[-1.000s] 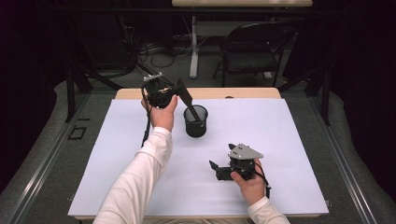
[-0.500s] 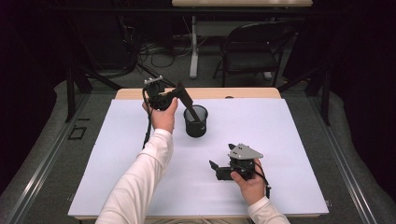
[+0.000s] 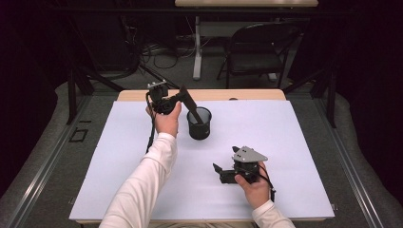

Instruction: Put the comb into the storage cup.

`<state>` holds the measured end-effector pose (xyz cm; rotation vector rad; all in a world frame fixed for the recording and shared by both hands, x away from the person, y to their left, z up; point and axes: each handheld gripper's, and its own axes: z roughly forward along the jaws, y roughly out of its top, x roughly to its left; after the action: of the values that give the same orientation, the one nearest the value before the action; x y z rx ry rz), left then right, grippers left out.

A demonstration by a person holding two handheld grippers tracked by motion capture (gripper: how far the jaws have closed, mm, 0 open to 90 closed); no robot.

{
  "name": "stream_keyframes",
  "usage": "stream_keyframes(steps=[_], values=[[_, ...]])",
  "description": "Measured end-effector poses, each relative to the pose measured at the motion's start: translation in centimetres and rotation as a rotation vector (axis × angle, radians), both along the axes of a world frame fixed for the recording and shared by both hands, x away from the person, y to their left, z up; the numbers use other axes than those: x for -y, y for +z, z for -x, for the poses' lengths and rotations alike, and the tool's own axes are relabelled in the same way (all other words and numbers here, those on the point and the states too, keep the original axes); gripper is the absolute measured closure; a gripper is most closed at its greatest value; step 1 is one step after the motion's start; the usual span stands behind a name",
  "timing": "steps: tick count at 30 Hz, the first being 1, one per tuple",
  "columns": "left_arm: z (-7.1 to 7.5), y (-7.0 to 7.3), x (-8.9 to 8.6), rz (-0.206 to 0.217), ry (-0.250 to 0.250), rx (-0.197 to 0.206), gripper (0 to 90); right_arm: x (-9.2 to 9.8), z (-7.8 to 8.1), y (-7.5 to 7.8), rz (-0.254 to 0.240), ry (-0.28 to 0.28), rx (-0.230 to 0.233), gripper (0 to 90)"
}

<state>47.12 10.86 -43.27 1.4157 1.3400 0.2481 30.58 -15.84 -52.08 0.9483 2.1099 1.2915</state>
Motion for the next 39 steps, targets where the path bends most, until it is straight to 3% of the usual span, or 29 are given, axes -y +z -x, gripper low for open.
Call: stream_keyframes(steps=[14, 39], values=[[0.0, -0.6, -0.2, 0.009, 0.012, -0.004, 84.4, 0.0, 0.0, 0.0, -0.001, 0.0, 0.0, 9.1], [-0.3, -1.5, -1.8, 0.026, 0.065, -0.048, 83.7, -0.1, 0.0, 0.0, 0.001, 0.004, 0.001, 9.1]])
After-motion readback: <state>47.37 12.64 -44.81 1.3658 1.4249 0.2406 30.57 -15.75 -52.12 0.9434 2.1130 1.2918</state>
